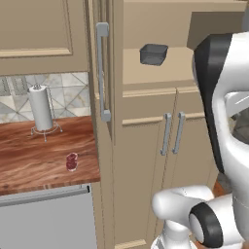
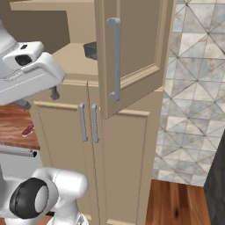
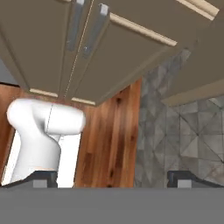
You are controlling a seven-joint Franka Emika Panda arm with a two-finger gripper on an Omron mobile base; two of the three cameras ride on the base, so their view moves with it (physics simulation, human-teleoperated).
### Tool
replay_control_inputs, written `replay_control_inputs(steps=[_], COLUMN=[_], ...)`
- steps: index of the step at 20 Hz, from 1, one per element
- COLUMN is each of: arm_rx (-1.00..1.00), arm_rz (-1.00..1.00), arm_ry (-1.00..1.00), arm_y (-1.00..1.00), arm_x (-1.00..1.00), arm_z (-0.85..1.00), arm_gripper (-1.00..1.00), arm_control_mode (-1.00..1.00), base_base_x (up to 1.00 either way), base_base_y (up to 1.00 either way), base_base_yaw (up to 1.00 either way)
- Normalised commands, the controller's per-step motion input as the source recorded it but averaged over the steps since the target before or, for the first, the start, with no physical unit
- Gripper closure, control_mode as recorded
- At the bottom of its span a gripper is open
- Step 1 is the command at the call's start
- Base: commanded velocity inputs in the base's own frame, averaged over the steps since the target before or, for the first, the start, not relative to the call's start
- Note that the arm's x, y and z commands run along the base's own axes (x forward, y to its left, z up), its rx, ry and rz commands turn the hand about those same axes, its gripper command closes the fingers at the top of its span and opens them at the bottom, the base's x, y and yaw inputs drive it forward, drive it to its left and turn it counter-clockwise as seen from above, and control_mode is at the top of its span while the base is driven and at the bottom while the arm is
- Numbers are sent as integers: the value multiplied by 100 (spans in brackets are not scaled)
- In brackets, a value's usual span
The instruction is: Retrieve the tupperware from the cabinet, then place the raw meat into the tupperware to avoid contamination.
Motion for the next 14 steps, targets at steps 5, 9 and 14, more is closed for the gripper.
replay_control_inputs(steps=[5,9,14], arm_rx=[-35,-27,-21], arm_rz=[1,13,16], arm_ry=[13,21,25], arm_y=[5,-2,-15], arm_x=[63,83,79], arm_z=[-60,-51,-12], arm_gripper=[-100,-100,-100], arm_control_mode=[-100,-100,-100], base_base_x=[0,0,0], base_base_y=[0,0,0], base_base_yaw=[0,0,0])
